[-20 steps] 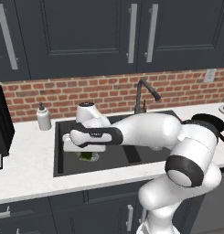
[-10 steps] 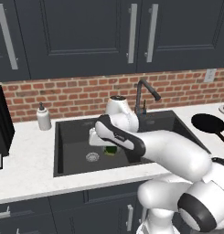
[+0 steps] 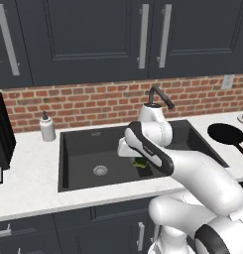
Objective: Pick the pan and sponge and place them into the sink. Then turn on the water.
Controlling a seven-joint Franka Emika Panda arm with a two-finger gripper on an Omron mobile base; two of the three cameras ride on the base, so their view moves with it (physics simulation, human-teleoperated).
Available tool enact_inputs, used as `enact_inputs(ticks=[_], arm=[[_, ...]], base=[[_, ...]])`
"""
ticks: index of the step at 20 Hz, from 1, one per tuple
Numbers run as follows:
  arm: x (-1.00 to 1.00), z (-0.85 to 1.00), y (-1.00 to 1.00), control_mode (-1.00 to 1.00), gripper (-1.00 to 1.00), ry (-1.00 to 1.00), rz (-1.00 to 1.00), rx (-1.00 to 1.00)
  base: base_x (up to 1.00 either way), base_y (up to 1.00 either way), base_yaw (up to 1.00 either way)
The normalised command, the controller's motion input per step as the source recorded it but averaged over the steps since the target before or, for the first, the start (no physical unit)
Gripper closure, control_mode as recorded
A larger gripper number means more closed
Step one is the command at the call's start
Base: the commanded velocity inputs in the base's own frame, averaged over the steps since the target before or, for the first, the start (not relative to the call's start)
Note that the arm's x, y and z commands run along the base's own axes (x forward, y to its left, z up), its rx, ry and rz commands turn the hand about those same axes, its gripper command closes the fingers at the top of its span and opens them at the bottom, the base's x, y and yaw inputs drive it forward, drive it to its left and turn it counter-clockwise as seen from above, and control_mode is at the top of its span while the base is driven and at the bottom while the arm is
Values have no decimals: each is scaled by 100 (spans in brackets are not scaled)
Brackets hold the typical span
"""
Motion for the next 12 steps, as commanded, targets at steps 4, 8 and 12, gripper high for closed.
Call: enact_inputs(ticks=[4,8,12], arm=[[0,0,-47,-100,100,0,7,0],[0,0,-46,-100,100,0,9,0],[0,0,-36,-100,100,0,9,0]], base=[[0,0,0],[0,0,0],[0,0,0]])
